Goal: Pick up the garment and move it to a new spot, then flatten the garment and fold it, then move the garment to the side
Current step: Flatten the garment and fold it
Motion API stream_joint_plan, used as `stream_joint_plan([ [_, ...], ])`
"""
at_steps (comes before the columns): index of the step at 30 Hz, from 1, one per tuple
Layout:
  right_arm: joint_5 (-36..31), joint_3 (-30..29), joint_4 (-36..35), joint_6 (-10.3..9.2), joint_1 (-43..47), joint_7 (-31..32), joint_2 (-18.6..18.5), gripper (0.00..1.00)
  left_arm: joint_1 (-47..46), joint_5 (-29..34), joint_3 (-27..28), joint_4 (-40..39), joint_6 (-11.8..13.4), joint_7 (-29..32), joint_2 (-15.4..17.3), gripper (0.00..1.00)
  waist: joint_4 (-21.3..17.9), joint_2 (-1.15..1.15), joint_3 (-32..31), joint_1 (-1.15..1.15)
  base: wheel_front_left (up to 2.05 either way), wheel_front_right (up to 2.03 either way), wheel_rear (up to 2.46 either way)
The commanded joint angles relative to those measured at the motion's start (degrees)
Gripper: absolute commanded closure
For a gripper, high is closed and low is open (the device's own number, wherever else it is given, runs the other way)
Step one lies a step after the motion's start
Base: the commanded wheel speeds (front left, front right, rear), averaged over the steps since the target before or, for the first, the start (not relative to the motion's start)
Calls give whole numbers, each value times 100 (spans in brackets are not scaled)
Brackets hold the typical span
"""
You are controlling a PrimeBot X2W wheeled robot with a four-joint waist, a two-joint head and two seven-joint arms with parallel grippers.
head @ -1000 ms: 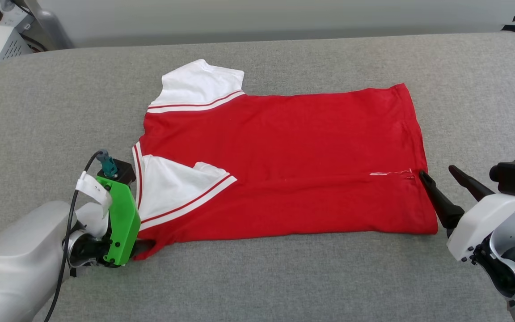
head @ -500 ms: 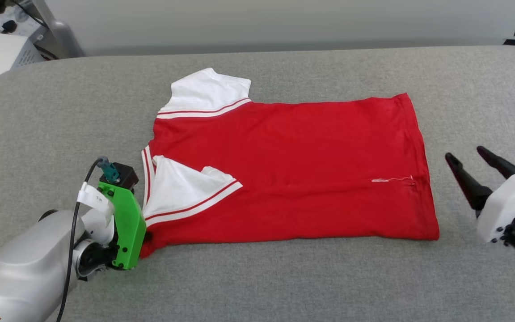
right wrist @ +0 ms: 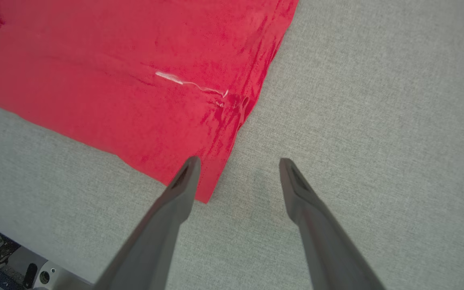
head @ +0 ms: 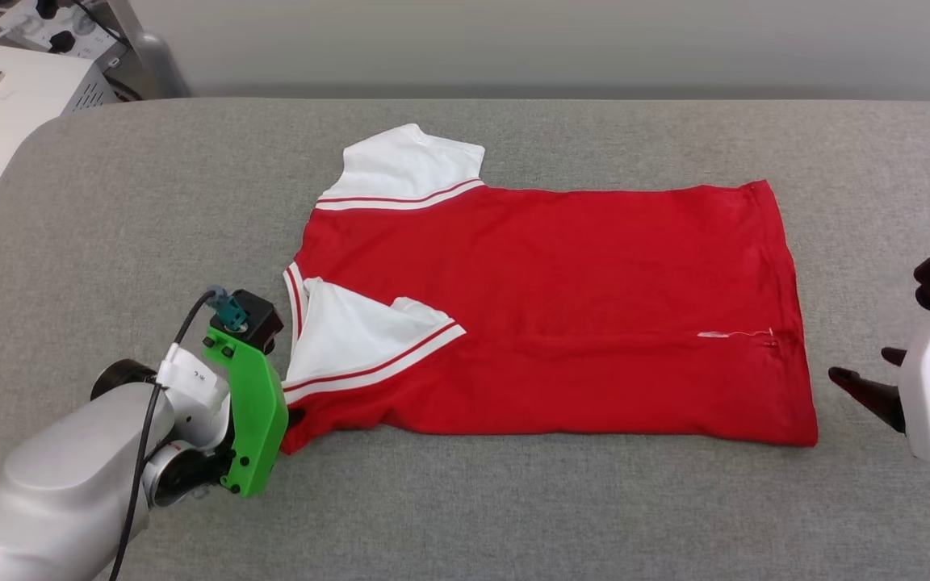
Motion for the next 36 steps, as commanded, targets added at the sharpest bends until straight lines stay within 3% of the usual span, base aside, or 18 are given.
stream_joint_plan([
  [1, 41, 80, 33, -3, -129, 131, -25, 0, -38, 63, -5, -51, 46, -60, 26, 100, 46, 0, 76, 0, 0, 0, 0],
  [8, -123, 417, 595, -3, -391, 268, 237, 0, -178, 203, 7, -190, 95, -138, 6, 100, 119, 0, 327, 0, 0, 0, 0],
  [15, -372, 943, 1772, -3, -489, -164, 804, 0, -325, 348, 18, -193, 88, -287, -75, 100, 226, 0, 636, 0, 0, 0, 0],
  [20, -279, 1295, 2120, -3, -450, -444, 987, 0, -302, 375, -14, -106, 64, -347, -109, 100, 220, 0, 620, 0, 0, 0, 0],
  [21, -245, 1338, 2145, -3, -468, -556, 989, 49, -283, 371, -22, -81, 57, -361, -109, 100, 208, 0, 588, 0, 0, 0, 0],
  [22, -227, 1371, 2154, -3, -487, -651, 979, 80, -264, 367, -29, -62, 52, -370, -107, 100, 197, 0, 558, 0, 0, 0, 0],
  [23, -188, 1415, 2163, -3, -507, -733, 958, 100, -237, 358, -37, -39, 45, -385, -99, 100, 176, 0, 514, 0, 0, 0, 0],
  [36, 204, 1404, 1566, -3, -256, -1640, 333, 100, 233, 128, -80, -177, 4, -589, 242, 100, 37, 0, -187, 0, 0, 0, 0],
])
